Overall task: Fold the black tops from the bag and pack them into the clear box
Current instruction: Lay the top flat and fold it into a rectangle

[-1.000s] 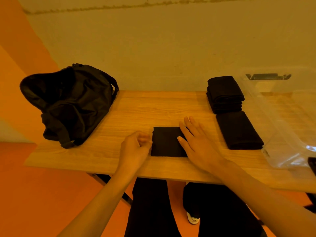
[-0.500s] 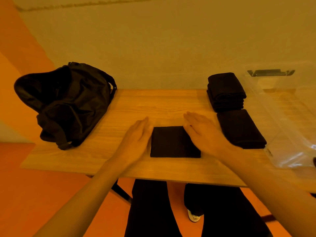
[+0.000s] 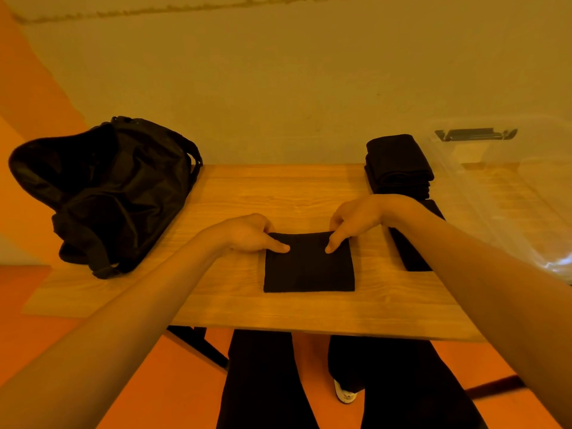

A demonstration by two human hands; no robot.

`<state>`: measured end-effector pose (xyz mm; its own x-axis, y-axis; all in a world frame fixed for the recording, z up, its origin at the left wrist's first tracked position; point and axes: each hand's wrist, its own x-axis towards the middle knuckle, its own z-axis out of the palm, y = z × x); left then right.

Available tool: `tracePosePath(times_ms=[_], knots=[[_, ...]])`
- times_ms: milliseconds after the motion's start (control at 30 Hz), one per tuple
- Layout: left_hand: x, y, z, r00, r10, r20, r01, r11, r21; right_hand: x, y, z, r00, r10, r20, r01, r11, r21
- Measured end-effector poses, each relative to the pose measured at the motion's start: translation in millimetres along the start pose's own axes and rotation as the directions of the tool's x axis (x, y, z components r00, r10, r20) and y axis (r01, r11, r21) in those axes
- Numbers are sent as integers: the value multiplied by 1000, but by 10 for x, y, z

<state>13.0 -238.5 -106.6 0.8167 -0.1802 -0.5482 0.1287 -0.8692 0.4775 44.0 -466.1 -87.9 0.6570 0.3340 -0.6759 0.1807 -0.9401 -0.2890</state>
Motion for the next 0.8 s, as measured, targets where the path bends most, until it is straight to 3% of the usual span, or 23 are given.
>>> tracePosePath(times_ms=[100, 200, 333, 433, 600, 700, 800], knots=[[-50, -44, -4, 997, 65, 43, -58, 987, -150, -33, -1, -8, 1000, -24, 17, 23, 999, 32], [-135, -82, 53, 991, 133, 10, -118, 913, -391, -125, 34, 35, 998, -65, -10, 66, 985, 157], [-147, -145, 140, 992, 120, -30, -98, 617, -781, -293, 104, 254, 980, -15, -197, 104, 886, 453], [-188, -108, 179, 994, 101, 51, -9, 520, -854, -441, 109, 518, 951, 96, -293, 122, 753, 646], [-250, 43, 269, 983, 160, 85, -13, 529, -848, -766, 38, 943, 869, 253, -425, 266, 486, 833], [-268, 234, 282, 968, 239, 81, -48, 488, -871, -827, 41, 1178, 768, 408, -494, 423, 258, 869], [-188, 501, 264, 970, 241, 30, -100, 509, -855, -878, 22, 1292, 653, 570, -498, 559, 82, 825]])
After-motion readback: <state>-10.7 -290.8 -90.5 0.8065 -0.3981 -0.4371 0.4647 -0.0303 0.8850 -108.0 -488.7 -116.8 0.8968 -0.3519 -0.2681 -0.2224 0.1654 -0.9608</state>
